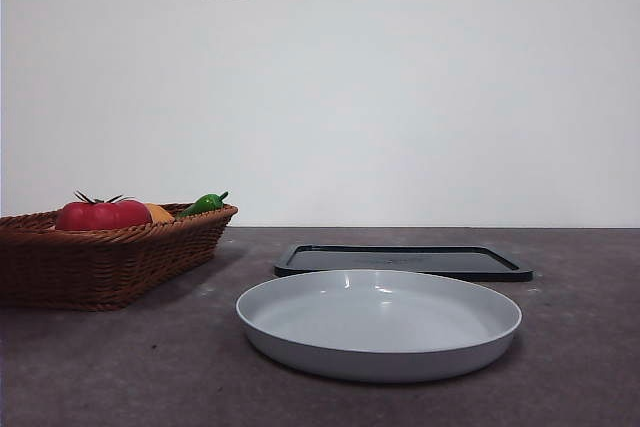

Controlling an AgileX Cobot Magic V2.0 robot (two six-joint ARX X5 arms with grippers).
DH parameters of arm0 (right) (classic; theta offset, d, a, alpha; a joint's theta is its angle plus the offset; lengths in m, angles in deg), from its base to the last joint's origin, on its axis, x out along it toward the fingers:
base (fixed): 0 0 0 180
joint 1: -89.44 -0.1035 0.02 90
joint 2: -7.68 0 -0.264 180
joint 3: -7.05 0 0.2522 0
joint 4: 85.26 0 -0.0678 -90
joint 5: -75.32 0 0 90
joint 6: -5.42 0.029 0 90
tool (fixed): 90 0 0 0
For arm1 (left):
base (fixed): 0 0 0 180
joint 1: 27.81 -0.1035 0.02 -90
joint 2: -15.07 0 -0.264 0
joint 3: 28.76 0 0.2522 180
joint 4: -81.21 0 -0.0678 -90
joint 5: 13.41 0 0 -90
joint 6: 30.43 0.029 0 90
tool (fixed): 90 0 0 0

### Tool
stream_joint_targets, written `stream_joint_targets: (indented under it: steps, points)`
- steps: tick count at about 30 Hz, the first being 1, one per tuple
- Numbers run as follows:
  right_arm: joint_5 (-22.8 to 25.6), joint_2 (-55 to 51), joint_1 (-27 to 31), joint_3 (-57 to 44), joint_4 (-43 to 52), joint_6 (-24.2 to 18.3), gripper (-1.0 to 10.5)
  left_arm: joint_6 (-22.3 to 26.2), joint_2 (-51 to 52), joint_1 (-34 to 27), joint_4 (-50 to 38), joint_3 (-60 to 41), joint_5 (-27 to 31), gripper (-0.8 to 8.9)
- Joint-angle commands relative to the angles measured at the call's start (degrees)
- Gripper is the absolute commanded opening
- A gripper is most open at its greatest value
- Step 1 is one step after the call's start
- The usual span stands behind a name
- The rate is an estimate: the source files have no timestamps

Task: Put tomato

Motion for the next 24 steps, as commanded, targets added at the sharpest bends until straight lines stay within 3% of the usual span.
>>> stream_joint_targets:
  steps: [1,9,16,21,24]
  points:
    - [-0.28,1.16,-3.1,1.49,-1.18,-2.27,0.1,1.95,-0.28,1.05,1.53,1.7,-0.35,0.09]
    - [0.66,1.9,-9.92,1.49,-3.41,-3.67,0.1,2.32,-0.2,2.34,3.85,1.77,-0.35,0.09]
    - [0.57,1.88,-10.67,1.49,-3.39,-3.56,0.3,2.25,-0.2,2.34,3.78,1.77,-0.33,0.45]
    - [0.59,1.9,-10.67,1.49,-3.34,-3.54,3.5,1.81,-0.2,2.34,3.74,1.77,-0.33,2.78]
    - [0.59,1.88,-10.67,1.49,-3.32,-3.54,4.6,1.81,-0.2,2.34,3.74,1.77,-0.31,4.49]
